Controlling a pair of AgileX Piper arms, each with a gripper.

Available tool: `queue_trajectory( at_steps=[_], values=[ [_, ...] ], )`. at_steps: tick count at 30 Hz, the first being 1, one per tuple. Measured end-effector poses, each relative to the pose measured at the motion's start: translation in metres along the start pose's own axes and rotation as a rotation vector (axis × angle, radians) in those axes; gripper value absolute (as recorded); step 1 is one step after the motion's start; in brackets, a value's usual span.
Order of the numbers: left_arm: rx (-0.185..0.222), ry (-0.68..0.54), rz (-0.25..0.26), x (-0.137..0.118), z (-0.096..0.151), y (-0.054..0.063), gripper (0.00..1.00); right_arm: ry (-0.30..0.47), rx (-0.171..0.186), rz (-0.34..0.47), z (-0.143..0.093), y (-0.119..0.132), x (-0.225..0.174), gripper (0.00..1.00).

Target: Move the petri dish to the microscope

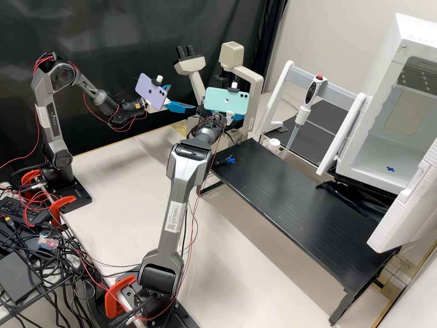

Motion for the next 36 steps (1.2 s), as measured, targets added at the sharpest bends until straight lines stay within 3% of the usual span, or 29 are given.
queue_trajectory(
  at_steps=[17, 23, 36],
  values=[
    [0.000, 0.000, 0.000, 0.000, 0.000, 0.000, 1.00, -0.039, -0.018, 0.031, 0.003, -0.006, 0.023, 0.00],
    [0.000, 0.000, 0.000, 0.000, 0.000, 0.000, 1.00, -0.028, -0.060, 0.022, -0.006, -0.008, 0.023, 0.00],
    [0.000, 0.000, 0.000, 0.000, 0.000, 0.000, 1.00, -0.058, -0.025, 0.007, -0.001, -0.015, 0.029, 0.00]
  ],
)
